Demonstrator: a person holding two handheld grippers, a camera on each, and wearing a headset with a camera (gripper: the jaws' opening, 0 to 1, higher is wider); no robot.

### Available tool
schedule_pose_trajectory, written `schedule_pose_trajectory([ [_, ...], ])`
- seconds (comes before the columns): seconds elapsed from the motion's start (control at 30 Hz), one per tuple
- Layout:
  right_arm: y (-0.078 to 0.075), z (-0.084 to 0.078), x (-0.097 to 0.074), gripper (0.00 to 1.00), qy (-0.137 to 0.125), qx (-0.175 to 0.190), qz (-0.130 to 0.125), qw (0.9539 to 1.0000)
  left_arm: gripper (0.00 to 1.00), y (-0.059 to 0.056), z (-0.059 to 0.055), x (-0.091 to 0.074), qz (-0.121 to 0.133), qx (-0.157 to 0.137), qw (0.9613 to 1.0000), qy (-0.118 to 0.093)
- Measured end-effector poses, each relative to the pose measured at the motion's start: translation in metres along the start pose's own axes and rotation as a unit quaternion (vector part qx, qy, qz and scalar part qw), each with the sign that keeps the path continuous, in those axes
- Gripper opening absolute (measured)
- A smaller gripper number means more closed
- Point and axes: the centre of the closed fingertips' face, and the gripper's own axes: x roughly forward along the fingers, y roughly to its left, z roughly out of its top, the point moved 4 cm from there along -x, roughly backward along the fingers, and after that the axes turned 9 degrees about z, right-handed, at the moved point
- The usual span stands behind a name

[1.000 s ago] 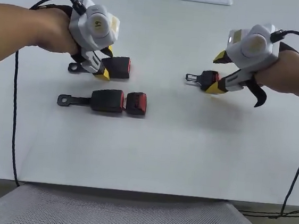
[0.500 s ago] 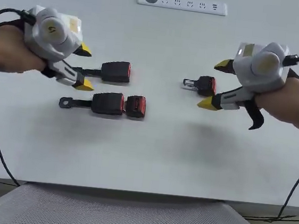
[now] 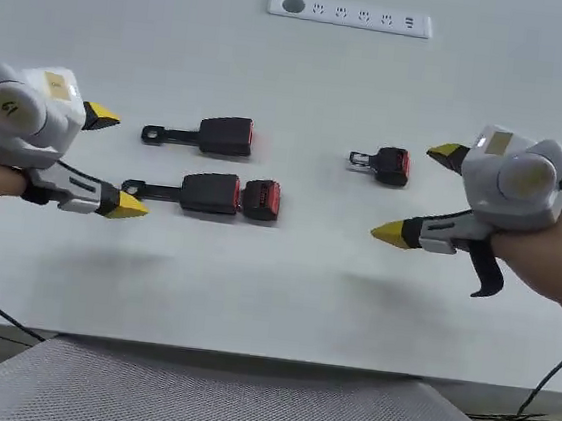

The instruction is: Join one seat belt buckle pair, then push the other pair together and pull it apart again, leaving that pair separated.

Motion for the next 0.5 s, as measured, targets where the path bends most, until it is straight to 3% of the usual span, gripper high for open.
schedule_pose_trajectory([
  [0.23,0.004,-0.005,-0.012,0.93,-0.012,0.024,-0.023,0.9994,0.9,-0.001,-0.013,-0.022,0.029,-0.039,0.9988,-0.005],
  [0.33,0.008,-0.008,-0.013,0.97,-0.015,0.03,-0.028,0.9991,0.99,-0.002,-0.018,-0.028,0.036,-0.05,0.9981,-0.006],
  [0.5,0.012,-0.013,-0.017,1.0,-0.02,0.044,-0.048,0.9977,1.0,-0.001,-0.024,-0.037,0.051,-0.071,0.9962,-0.008],
])
